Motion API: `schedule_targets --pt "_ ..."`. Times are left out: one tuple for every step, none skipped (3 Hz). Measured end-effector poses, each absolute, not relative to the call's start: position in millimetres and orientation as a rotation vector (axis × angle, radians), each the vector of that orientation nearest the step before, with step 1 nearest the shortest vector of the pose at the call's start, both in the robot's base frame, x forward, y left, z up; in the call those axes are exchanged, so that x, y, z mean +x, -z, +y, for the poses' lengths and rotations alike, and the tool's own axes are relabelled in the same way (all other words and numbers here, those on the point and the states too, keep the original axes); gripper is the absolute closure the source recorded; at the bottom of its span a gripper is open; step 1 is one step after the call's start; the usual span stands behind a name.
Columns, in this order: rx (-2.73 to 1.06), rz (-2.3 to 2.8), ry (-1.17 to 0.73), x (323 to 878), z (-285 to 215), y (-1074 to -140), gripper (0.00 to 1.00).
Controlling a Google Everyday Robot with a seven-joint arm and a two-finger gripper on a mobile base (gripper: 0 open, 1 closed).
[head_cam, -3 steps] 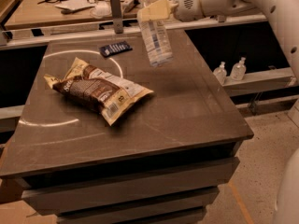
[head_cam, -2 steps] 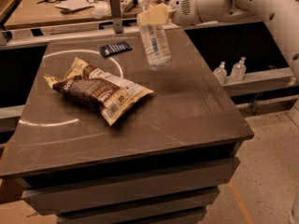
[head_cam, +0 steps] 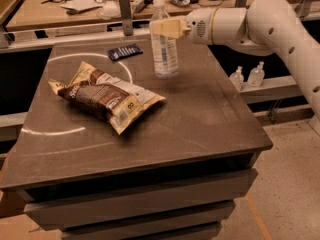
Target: Place blue plastic bottle upright
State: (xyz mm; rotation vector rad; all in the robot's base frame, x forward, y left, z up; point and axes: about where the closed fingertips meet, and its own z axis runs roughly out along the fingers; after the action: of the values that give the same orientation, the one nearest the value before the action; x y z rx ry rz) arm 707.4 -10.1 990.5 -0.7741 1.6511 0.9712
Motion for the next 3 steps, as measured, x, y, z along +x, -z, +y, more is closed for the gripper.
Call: schedule_targets --pt "-0.875 1.489 -0.957 703.7 -6.5 -994.6 1.00" --pt "-1.038 1.352 -0.868 694.8 -1.4 -987.5 1.00" --pt "-1.096 1.295 -0.828 688.9 0.3 -971.9 0.97"
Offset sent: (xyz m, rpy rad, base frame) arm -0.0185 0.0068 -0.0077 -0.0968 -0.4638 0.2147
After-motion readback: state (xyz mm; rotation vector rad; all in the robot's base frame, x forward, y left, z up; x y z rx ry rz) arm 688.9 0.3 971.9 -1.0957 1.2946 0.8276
